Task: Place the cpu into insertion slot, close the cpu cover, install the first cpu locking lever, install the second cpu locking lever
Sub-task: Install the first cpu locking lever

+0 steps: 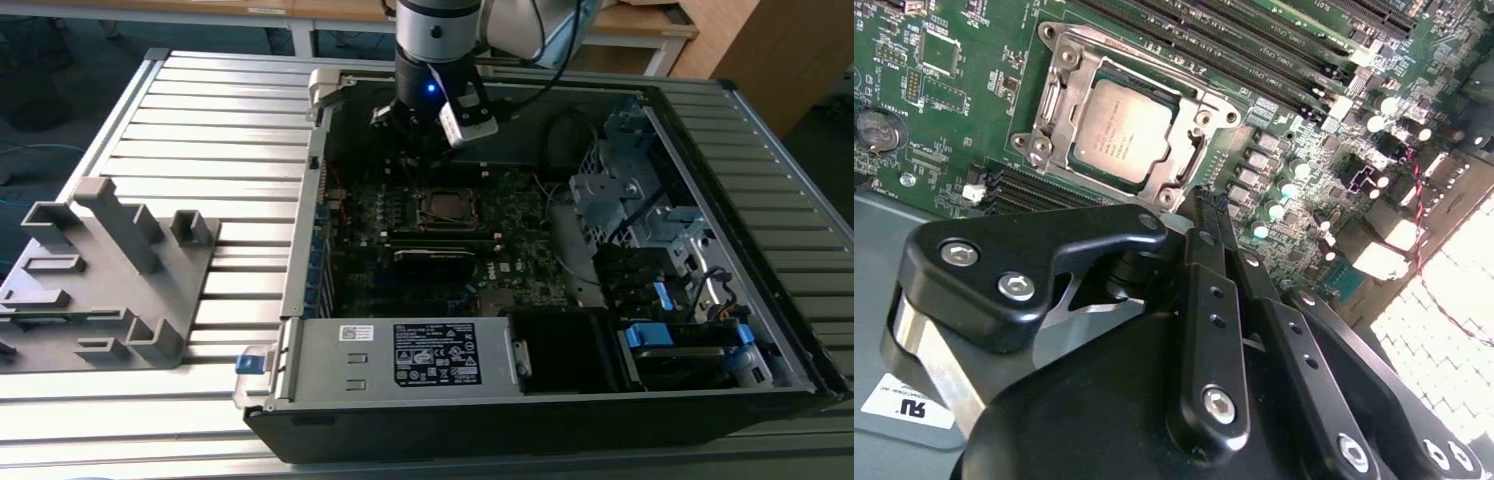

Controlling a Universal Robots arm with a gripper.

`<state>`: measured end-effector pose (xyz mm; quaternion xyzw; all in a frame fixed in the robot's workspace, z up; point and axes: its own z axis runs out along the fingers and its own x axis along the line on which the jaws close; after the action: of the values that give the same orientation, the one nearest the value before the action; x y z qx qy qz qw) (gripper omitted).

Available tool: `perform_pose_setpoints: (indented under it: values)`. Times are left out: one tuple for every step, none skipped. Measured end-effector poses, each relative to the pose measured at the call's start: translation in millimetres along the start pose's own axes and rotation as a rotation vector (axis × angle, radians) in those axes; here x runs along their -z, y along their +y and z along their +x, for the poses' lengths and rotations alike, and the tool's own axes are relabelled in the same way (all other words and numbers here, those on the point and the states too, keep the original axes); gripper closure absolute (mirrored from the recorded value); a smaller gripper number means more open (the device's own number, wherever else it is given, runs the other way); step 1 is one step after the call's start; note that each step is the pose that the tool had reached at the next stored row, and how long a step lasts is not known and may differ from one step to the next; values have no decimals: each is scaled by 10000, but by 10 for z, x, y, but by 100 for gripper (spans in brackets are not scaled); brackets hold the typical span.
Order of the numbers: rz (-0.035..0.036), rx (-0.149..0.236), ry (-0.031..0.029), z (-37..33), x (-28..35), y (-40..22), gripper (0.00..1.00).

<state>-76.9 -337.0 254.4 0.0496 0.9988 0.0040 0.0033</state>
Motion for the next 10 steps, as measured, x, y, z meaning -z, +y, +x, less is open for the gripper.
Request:
perform_pose_setpoints:
  values:
    - [2, -1, 1, 2, 1, 0, 89]
    - [3, -2, 2, 5, 1, 0, 89]
    - [3, -1, 1, 9, 1, -1, 89]
    - [2, 0, 1, 14, 1, -2, 89]
    - [2, -1, 1, 21, 0, -2, 89]
    - [1, 0, 0, 31, 0, -4, 89]
    - [2, 0, 1, 43, 1, -5, 89]
    - [1, 0, 0, 57, 0, -6, 89]
    - [1, 0, -1, 72, 0, -7, 89]
    - [2, -1, -2, 88, 1, -9, 89]
